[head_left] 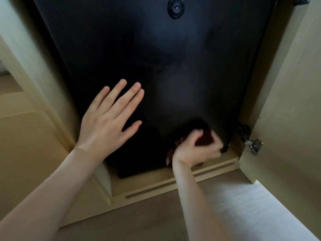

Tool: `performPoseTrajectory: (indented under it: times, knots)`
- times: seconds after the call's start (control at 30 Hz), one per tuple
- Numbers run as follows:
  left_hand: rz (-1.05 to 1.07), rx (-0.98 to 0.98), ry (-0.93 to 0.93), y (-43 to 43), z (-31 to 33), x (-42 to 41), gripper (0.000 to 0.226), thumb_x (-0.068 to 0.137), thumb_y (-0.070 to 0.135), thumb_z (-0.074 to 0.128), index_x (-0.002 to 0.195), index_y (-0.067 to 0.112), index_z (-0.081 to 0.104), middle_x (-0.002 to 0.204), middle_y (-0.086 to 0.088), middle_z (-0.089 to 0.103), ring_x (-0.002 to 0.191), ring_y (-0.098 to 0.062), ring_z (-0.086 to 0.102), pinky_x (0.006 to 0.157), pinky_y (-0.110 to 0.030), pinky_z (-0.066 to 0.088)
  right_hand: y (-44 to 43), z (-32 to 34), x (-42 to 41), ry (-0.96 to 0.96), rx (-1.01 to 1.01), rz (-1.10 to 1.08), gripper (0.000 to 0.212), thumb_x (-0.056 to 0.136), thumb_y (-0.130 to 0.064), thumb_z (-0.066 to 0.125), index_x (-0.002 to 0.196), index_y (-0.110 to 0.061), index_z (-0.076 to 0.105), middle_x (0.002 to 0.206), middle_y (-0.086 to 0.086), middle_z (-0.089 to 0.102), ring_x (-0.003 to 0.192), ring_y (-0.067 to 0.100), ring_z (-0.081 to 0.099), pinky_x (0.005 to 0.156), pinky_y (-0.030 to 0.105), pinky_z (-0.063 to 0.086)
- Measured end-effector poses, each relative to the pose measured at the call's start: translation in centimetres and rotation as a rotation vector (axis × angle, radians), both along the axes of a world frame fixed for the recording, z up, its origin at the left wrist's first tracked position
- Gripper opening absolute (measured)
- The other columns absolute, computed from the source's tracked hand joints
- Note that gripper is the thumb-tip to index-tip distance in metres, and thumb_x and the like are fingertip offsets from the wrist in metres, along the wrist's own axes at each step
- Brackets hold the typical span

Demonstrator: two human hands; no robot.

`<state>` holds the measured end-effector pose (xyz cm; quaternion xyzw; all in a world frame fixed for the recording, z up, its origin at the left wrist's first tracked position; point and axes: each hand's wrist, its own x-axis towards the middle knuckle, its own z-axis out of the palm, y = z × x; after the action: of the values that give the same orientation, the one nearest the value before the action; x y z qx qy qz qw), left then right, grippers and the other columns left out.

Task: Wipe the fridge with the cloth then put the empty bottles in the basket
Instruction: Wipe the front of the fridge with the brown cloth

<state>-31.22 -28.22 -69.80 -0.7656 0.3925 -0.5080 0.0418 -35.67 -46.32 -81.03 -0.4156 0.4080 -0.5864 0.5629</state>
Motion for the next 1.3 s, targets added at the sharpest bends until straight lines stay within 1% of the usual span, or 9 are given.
performPoseTrajectory:
  times: [0.1, 0.27, 0.47, 0.63, 0.7, 0.83, 1.03, 1.13, 1.3]
  knots:
    - [-0.003, 0.007, 0.025, -0.3, 0.1, -0.5, 0.066, 0.099, 0.041, 0.051, 0.156, 0.017, 0.027, 0.163, 0.0, 0.024, 0.152, -0.022, 0.016, 0.124, -0.042, 0.014, 0.6, -2.2, -0.7, 0.054, 0.262, 0.043, 0.034, 0.094, -0.03, 0.062, 0.124, -0.021, 0.047, 0.127, 0.009, 0.039, 0.097, 0.015, 0.052, 0.074, 0.038, 0.058]
    - [0.021, 0.055, 0.028, 0.6, 0.8, -0.5, 0.068, 0.097, 0.04, 0.051, 0.156, 0.016, 0.027, 0.163, 0.0, 0.023, 0.152, -0.022, 0.016, 0.124, -0.038, 0.011, 3.5, 4.2, 0.8, -0.129, -0.05, -0.017, 0.025, 0.088, -0.034, 0.063, 0.11, -0.03, 0.052, 0.112, -0.007, 0.039, 0.092, -0.003, 0.05, 0.066, 0.002, 0.043]
    - [0.046, 0.085, 0.068, 0.9, 1.2, -0.9, 0.07, 0.096, 0.04, 0.053, 0.156, 0.017, 0.025, 0.163, -0.001, 0.022, 0.152, -0.022, 0.014, 0.124, -0.037, 0.01, 7.0, 2.8, 1.7, -0.03, -0.416, 0.029, 0.033, 0.086, -0.023, 0.07, 0.114, -0.015, 0.056, 0.114, 0.003, 0.039, 0.096, 0.017, 0.053, 0.078, 0.01, 0.047]
    - [0.069, 0.154, 0.069, 1.6, 2.4, -2.0, 0.074, 0.092, 0.032, 0.065, 0.154, 0.013, 0.03, 0.162, -0.004, 0.027, 0.15, -0.025, 0.022, 0.12, -0.04, 0.023, 9.0, -2.6, -0.1, 0.128, 0.006, 0.182, 0.038, 0.088, -0.028, 0.065, 0.12, -0.014, 0.05, 0.119, 0.013, 0.039, 0.094, 0.027, 0.053, 0.07, 0.032, 0.051]
    - [0.064, 0.187, 0.073, 2.0, 3.3, -2.2, 0.075, 0.089, 0.028, 0.068, 0.153, 0.012, 0.032, 0.161, -0.004, 0.029, 0.149, -0.024, 0.024, 0.117, -0.038, 0.026, 9.8, -1.0, 0.1, 0.066, 0.083, 0.212, 0.035, 0.091, -0.029, 0.065, 0.119, -0.024, 0.046, 0.122, 0.006, 0.035, 0.095, 0.013, 0.051, 0.07, 0.026, 0.05]
    - [0.074, 0.166, 0.115, 2.7, 4.6, -2.8, 0.074, 0.085, 0.023, 0.072, 0.149, 0.012, 0.039, 0.159, -0.004, 0.033, 0.148, -0.024, 0.027, 0.114, -0.038, 0.032, 13.0, 4.8, 1.0, -0.136, -0.141, 0.226, 0.031, 0.088, -0.033, 0.067, 0.114, -0.031, 0.051, 0.114, -0.007, 0.035, 0.099, -0.002, 0.05, 0.07, 0.008, 0.046]
    - [0.078, 0.106, 0.162, 2.9, 4.9, -3.2, 0.07, 0.086, 0.018, 0.072, 0.149, 0.013, 0.042, 0.159, -0.004, 0.034, 0.148, -0.024, 0.027, 0.115, -0.038, 0.03, 14.8, 2.5, 1.0, 0.002, -0.395, 0.218, 0.036, 0.085, -0.016, 0.075, 0.115, -0.011, 0.058, 0.115, 0.011, 0.041, 0.099, 0.012, 0.05, 0.082, 0.013, 0.05]
    - [0.073, 0.104, 0.179, 3.0, 4.8, -3.3, 0.069, 0.087, 0.018, 0.07, 0.149, 0.012, 0.041, 0.159, -0.004, 0.034, 0.148, -0.024, 0.026, 0.115, -0.039, 0.029, 14.9, -2.0, -0.5, 0.154, -0.125, 0.379, 0.042, 0.088, -0.017, 0.073, 0.122, -0.018, 0.049, 0.12, 0.006, 0.034, 0.103, 0.026, 0.054, 0.076, 0.029, 0.057]
    - [0.067, 0.092, 0.199, 2.8, 4.4, -3.5, 0.065, 0.089, 0.016, 0.066, 0.148, 0.011, 0.041, 0.158, -0.005, 0.035, 0.148, -0.025, 0.026, 0.117, -0.041, 0.027, 13.2, -3.4, -2.1, 0.102, -0.03, 0.524, 0.038, 0.09, -0.027, 0.071, 0.111, -0.04, 0.042, 0.112, -0.005, 0.034, 0.094, 0.014, 0.054, 0.062, 0.012, 0.045]
